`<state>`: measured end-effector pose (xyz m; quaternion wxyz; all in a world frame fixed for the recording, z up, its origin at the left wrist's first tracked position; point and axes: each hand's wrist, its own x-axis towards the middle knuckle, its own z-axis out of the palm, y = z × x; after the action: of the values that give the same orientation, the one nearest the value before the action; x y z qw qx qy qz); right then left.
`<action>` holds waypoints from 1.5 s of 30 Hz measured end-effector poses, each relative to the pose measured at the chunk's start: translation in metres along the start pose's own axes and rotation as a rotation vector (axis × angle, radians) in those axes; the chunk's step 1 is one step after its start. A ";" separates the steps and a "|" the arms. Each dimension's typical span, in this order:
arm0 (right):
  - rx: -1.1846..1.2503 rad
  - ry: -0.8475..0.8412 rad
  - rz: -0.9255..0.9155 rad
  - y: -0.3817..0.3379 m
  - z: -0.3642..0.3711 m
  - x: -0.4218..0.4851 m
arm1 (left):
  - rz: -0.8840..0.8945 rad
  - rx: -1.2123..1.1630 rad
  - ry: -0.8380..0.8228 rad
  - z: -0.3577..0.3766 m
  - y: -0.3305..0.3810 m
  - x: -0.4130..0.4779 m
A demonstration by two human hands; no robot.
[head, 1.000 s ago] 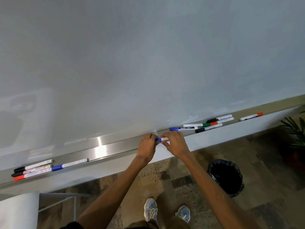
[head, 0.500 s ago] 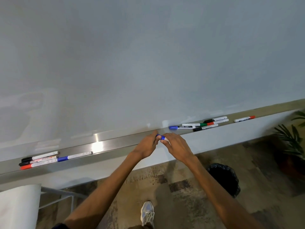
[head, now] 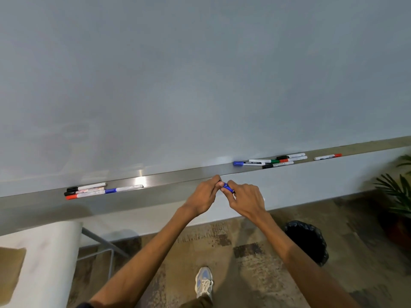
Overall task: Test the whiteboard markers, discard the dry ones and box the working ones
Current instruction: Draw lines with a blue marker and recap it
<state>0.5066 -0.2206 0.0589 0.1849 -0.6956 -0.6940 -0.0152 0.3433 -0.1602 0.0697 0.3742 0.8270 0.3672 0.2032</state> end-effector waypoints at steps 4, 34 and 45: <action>0.019 0.057 -0.025 -0.021 -0.009 -0.002 | -0.028 -0.029 0.055 -0.015 0.009 -0.019; 0.674 0.542 -0.276 -0.237 -0.162 0.209 | 0.148 -0.326 0.830 -0.285 0.055 -0.016; 0.917 0.576 -0.489 -0.311 -0.228 0.269 | 0.409 -0.009 1.226 -0.398 0.086 -0.005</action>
<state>0.2682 -0.0362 0.4194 0.6387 -0.3326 -0.6916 0.0559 0.1359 -0.0155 0.3889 0.0538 0.6124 0.3486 0.7075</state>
